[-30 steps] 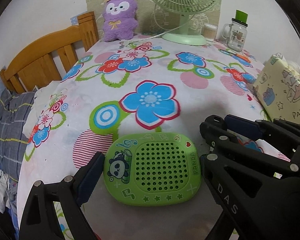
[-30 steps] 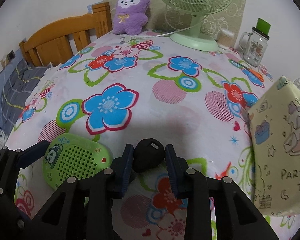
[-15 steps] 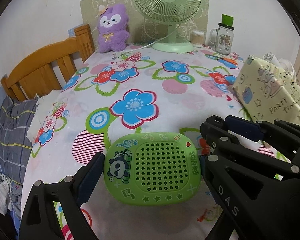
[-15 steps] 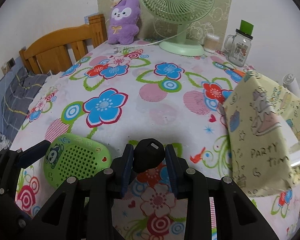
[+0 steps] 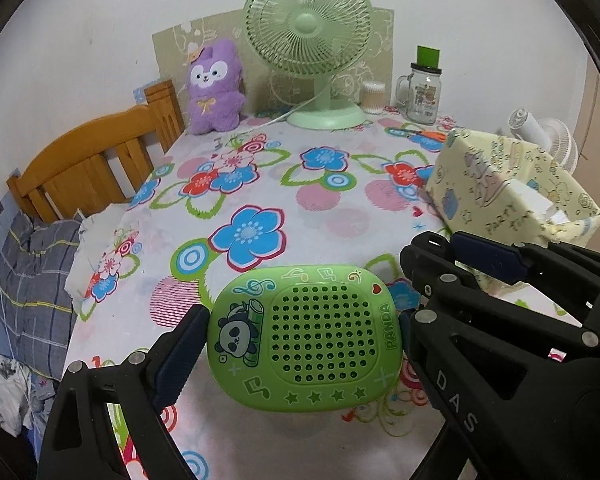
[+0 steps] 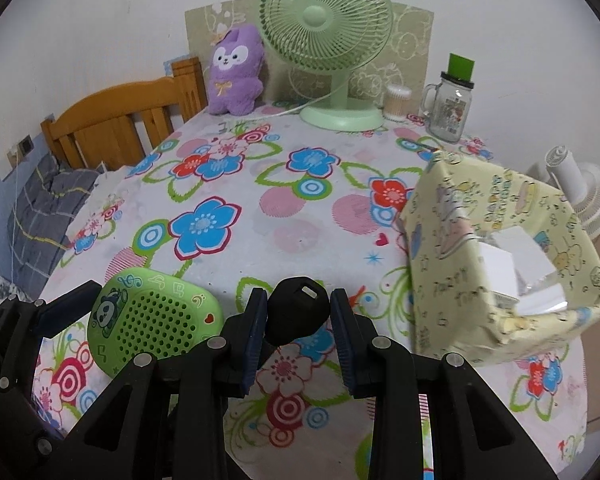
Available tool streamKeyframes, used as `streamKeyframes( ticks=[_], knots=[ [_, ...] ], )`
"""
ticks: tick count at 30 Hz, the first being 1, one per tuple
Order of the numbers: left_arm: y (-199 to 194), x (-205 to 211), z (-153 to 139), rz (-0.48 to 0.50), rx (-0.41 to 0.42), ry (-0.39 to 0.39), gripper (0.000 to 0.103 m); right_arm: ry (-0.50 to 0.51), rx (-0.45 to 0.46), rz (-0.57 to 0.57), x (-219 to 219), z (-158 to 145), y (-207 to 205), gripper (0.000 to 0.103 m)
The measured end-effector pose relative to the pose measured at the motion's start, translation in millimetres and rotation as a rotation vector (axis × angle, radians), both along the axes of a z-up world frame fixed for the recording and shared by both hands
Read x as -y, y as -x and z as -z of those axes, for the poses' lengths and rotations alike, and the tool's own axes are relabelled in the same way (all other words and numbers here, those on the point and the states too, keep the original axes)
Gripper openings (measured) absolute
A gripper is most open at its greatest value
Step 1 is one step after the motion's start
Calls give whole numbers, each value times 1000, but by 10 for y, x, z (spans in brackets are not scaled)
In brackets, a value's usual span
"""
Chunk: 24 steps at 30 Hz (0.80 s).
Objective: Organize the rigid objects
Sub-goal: 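Lift the key and speaker and carry them over the yellow box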
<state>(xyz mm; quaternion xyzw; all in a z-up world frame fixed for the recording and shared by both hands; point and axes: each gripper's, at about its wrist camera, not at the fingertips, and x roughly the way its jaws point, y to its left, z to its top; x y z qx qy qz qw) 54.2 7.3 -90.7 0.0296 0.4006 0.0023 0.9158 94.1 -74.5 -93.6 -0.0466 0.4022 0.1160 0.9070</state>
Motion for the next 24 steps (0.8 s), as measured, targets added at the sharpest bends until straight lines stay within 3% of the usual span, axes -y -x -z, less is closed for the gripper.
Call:
streamKeyframes(
  ticks=[24],
  knots=[
    [184,474,-504,28,66,-34,95,-48,64,41,515,-513,245,35]
  ],
)
